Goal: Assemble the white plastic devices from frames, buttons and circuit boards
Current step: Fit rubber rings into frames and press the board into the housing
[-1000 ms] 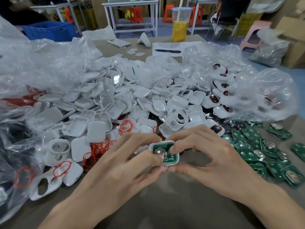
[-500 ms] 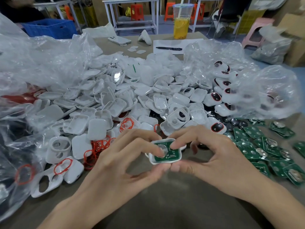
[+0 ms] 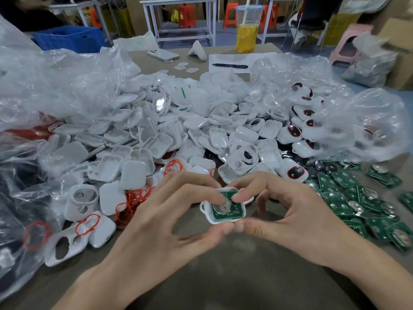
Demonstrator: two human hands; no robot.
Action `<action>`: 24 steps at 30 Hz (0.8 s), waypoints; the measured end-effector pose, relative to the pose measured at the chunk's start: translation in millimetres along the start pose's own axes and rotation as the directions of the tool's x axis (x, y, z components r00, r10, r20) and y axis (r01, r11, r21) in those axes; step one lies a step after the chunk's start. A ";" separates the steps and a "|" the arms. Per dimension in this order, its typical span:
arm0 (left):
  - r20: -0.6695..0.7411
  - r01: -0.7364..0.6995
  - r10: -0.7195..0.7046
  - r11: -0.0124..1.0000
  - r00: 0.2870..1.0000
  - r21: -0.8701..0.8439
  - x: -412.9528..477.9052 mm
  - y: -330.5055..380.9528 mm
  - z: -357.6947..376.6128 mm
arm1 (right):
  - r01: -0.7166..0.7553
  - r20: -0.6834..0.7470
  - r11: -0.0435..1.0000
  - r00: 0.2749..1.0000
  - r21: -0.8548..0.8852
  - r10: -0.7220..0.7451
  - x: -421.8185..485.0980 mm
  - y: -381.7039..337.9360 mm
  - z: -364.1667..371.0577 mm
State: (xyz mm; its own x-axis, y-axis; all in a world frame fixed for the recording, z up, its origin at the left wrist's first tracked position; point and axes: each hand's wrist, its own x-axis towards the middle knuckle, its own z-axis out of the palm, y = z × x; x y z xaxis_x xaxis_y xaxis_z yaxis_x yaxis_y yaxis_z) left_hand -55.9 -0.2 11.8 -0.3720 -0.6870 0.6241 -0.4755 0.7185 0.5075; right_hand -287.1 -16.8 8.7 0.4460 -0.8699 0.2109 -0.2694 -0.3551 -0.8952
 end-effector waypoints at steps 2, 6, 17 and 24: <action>0.041 -0.020 0.017 0.996 0.999 0.085 0.5 -2.0 -0.4 | 0.012 -0.021 0.996 1.000 -0.090 -0.014 0.2 1.5 -0.2; 0.179 -0.030 -0.007 0.979 0.984 0.200 1.0 -6.2 -0.6 | 0.121 0.030 0.904 0.992 -0.410 -0.119 0.0 5.5 -1.8; 0.374 -0.039 -0.084 0.950 0.923 0.309 0.3 -8.3 1.4 | 0.203 0.180 0.778 0.977 -0.595 -0.117 0.9 11.6 -8.8; 0.286 0.019 -0.106 0.956 0.952 0.294 -1.0 -7.2 -7.5 | 0.144 0.086 0.852 0.989 -0.504 -0.116 0.2 7.8 -10.9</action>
State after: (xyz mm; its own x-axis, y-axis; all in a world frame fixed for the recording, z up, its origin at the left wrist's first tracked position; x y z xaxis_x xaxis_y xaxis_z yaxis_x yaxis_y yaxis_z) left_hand -46.2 -3.9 12.0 -0.5314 -0.7617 0.3707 -0.6956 0.6421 0.3222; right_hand -298.5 -23.5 6.0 0.5464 -0.7897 0.2788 -0.5953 -0.6004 -0.5340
